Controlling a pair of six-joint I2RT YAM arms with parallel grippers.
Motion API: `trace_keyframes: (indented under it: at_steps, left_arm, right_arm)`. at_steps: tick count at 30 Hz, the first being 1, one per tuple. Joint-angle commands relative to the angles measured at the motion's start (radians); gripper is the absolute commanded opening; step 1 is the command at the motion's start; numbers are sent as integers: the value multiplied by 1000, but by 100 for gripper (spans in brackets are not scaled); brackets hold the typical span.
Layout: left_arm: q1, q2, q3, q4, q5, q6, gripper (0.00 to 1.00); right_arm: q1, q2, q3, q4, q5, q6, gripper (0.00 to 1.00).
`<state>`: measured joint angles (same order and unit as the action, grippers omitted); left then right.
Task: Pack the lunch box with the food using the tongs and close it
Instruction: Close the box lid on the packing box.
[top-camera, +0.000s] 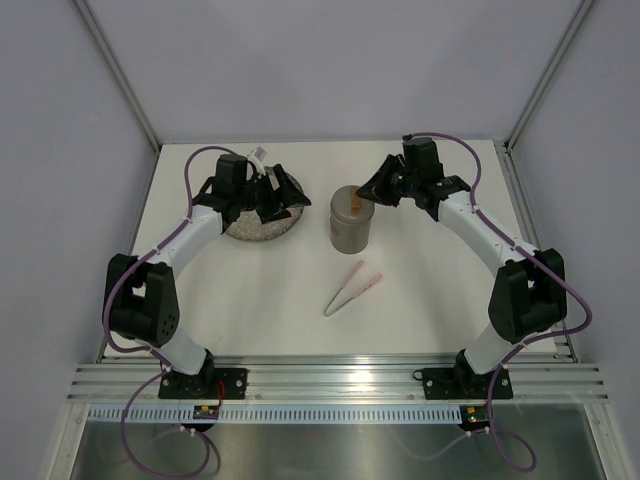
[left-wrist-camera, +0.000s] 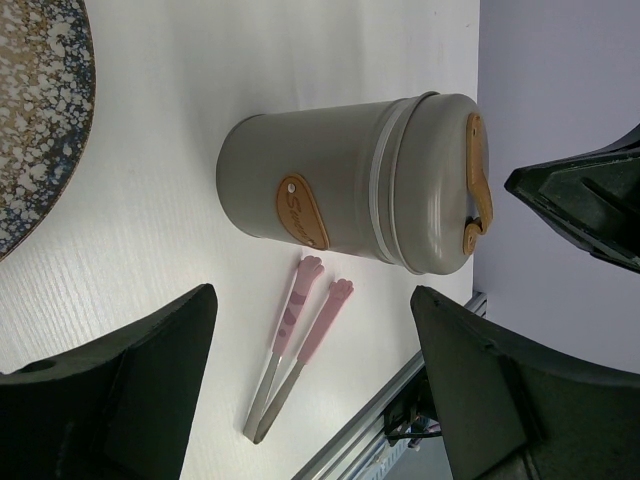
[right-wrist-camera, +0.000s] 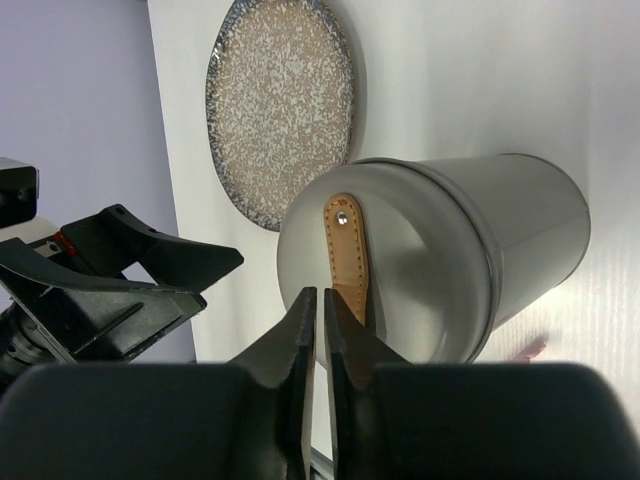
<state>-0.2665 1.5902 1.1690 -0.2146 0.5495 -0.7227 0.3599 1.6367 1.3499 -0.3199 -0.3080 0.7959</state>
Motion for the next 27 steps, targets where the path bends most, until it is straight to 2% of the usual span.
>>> trace_keyframes:
  at_steps: [1,3,9,19,27]
  left_arm:
    - [6,-33,4,40,12,16,82]
    - [6,-33,1,37,10,16,82]
    - [4,-36,0,34,9,19,82]
    - [6,-50,9,21,-2,22,82]
    - [6,-58,9,14,-10,23,82]
  right_arm:
    - [13,-8,48,15,-23,-12,11]
    - [14,-5,43,24,-28,-9,7]
    - [24,-9,57,18,-26,-18,6]
    - [66,6,195,-73,9,-92,5]
    - [79,152,184,-79,-6,-107,4]
